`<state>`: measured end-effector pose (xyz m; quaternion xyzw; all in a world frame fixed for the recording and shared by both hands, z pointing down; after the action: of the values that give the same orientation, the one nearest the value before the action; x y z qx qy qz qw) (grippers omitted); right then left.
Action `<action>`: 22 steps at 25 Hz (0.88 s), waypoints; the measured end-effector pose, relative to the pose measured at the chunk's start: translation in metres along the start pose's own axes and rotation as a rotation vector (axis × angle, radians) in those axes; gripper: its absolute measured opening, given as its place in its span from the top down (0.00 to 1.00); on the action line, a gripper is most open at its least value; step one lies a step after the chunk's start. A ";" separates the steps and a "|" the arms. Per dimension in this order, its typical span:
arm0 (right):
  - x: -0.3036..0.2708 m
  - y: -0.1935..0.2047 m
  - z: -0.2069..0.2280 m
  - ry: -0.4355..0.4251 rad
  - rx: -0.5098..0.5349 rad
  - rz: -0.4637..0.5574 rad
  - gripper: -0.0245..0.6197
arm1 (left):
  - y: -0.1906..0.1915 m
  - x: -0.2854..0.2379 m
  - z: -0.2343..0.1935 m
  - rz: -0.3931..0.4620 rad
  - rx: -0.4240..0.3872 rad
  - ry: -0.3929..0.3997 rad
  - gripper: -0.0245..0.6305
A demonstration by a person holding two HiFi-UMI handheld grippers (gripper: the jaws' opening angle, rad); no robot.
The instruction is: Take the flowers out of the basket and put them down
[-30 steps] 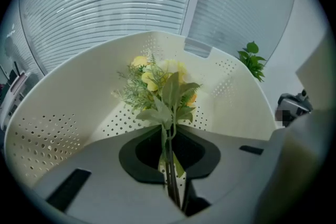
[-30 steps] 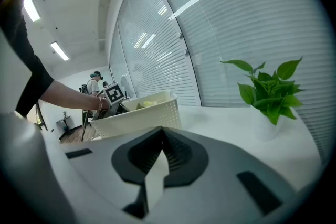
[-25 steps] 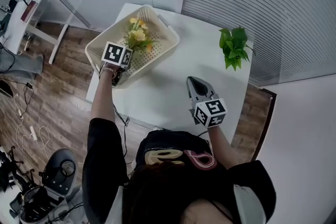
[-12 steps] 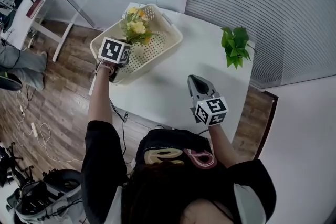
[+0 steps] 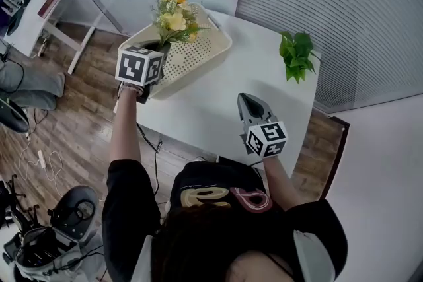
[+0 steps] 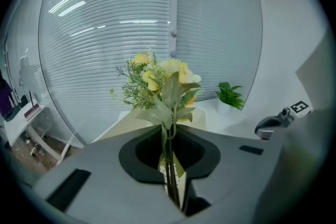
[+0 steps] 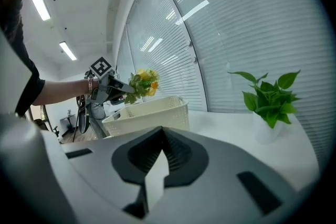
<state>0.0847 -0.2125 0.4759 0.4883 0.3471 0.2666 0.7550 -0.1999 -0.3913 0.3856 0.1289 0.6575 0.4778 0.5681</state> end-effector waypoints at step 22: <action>0.084 -0.003 -0.023 0.184 0.067 0.069 0.95 | 0.042 0.094 0.115 0.229 0.213 0.049 0.89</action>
<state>0.1186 -0.1386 0.4449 0.4985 0.4066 0.3241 0.6936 -0.1456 -0.2469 0.3710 0.2506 0.6991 0.4700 0.4770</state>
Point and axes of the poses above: the fingertips, and each gripper's own axes: x backward along the fingers, z to its right, y out of its underside, the point moved 9 cm from there along x, backward along the fingers, and after that the axes turned 10 degrees about -y, right-handed, at the moved point
